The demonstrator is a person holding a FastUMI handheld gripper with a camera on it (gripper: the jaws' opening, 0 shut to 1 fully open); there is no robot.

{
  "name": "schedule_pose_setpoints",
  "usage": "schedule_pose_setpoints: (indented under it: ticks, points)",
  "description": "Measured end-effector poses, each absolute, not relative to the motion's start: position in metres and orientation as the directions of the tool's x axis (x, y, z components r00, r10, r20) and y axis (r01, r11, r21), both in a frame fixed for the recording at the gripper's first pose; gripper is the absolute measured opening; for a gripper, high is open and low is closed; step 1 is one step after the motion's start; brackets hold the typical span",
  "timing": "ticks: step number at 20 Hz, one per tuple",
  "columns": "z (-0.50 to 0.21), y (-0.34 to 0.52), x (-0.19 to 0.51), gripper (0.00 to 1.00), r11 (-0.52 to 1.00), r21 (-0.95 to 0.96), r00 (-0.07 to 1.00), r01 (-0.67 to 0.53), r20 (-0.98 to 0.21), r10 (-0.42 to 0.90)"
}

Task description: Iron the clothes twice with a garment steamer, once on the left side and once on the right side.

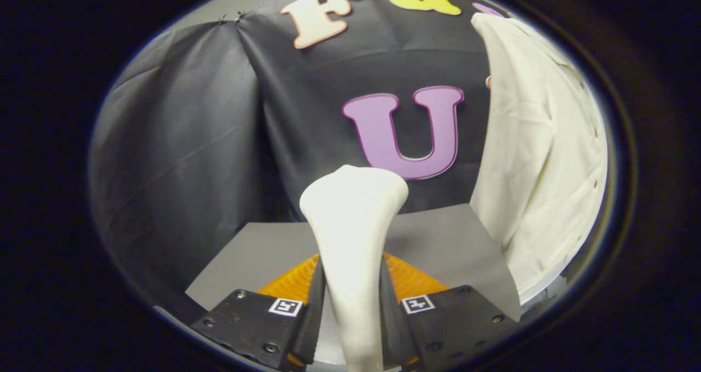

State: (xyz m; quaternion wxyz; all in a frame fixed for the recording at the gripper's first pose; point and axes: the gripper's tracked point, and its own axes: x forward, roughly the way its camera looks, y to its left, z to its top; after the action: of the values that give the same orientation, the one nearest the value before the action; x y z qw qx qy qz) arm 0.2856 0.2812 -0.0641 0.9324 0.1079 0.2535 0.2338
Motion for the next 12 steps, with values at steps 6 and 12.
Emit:
schedule_pose_setpoints:
  ticks: [6,12]
  points:
    - [-0.019,0.255,0.253,0.49,0.824,0.293,0.783,-0.485,-0.274,0.559]
    - [-0.002,0.248,0.224,0.49,0.796,0.243,0.761,-0.554,-0.239,0.603]
